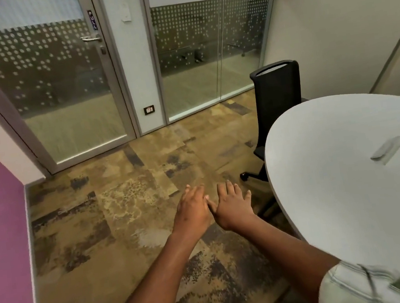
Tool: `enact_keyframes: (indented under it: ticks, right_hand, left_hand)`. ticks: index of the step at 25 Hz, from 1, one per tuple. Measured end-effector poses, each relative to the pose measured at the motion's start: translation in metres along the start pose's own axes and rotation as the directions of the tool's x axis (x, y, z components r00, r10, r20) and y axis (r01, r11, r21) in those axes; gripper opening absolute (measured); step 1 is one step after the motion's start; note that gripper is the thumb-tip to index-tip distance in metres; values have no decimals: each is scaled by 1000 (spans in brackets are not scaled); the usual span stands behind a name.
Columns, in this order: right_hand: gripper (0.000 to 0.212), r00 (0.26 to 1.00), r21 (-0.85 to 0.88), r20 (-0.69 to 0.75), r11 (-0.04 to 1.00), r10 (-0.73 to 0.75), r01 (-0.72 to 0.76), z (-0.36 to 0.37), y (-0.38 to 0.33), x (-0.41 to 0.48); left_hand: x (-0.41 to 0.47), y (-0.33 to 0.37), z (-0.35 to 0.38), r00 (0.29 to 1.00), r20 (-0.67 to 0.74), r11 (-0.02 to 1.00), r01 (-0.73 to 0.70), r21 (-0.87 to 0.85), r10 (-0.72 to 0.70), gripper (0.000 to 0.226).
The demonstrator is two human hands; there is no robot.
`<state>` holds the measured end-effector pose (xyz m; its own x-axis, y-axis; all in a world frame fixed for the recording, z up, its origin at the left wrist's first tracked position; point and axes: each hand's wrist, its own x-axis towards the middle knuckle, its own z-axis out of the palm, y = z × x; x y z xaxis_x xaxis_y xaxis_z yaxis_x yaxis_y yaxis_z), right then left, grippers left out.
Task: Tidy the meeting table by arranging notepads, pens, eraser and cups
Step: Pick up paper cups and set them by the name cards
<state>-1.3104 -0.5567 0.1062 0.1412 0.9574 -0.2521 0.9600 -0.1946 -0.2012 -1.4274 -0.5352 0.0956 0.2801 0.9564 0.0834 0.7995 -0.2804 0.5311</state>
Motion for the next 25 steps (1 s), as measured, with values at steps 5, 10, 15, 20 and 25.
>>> enact_keyframes:
  ticks: [5, 10, 15, 20, 25]
  right_hand:
    - [63, 1000, 13, 2, 1000, 28, -28, 11, -20, 85]
    - [61, 998, -27, 55, 999, 39, -37, 19, -22, 199]
    - [63, 992, -84, 120, 996, 30, -19, 7, -10, 307]
    - [70, 990, -67, 107, 994, 88, -81, -14, 8, 413]
    - [69, 988, -3, 0, 988, 154, -154, -37, 12, 536]
  left_hand:
    - [74, -38, 17, 996, 60, 998, -60, -6, 60, 43]
    - [172, -79, 43, 987, 163, 999, -7, 37, 1, 47]
    - [283, -94, 62, 969, 247, 992, -25, 125, -7, 51]
    - [393, -116, 72, 965, 262, 993, -41, 115, 10, 54]
    - [540, -149, 81, 962, 270, 992, -61, 106, 31, 53]
